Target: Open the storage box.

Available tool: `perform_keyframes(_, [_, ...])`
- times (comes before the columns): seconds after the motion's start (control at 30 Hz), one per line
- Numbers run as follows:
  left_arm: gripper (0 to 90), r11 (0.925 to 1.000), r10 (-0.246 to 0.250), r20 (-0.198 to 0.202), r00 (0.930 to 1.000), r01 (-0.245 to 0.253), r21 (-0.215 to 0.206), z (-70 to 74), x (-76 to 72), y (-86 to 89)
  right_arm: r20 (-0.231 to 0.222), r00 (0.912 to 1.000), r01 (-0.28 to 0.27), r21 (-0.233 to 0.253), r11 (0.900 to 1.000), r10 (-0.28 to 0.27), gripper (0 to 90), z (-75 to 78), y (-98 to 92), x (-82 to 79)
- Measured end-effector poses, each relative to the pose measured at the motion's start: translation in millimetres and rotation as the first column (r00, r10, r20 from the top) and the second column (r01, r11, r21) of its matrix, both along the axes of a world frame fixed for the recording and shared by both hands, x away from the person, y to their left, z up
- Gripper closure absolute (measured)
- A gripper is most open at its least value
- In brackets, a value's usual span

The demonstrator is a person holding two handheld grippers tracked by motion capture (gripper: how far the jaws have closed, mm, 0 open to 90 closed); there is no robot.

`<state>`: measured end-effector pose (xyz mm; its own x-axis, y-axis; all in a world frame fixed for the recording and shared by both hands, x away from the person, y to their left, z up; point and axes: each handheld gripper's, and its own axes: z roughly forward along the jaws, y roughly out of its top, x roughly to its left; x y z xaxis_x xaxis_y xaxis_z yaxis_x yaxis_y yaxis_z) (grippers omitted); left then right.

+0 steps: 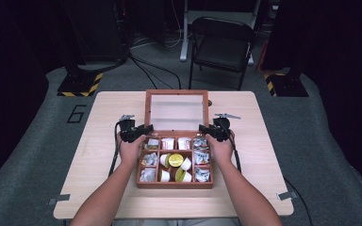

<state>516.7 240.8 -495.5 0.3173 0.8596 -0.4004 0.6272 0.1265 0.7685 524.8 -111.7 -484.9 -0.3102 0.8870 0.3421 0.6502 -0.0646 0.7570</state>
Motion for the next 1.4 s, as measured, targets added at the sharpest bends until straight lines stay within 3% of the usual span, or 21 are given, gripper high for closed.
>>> perform_keyframes(0.37, [54.7, 0.9987, 0.022, -0.007, 0.9997, -0.022, -0.046, -4.6, -0.6, -0.2, -0.031, 0.9989, 0.037, 0.028, 0.999, -0.036, 51.5, -1.6, 1.5, 0.3])
perform_keyframes(1.4, [53.7, 0.9955, 0.044, -0.021, 0.9988, -0.045, -0.083, -9.8, 1.3, -0.2, -0.05, 0.9962, 0.075, 0.066, 0.995, -0.071, 51.1, -6.0, 2.0, 0.9])
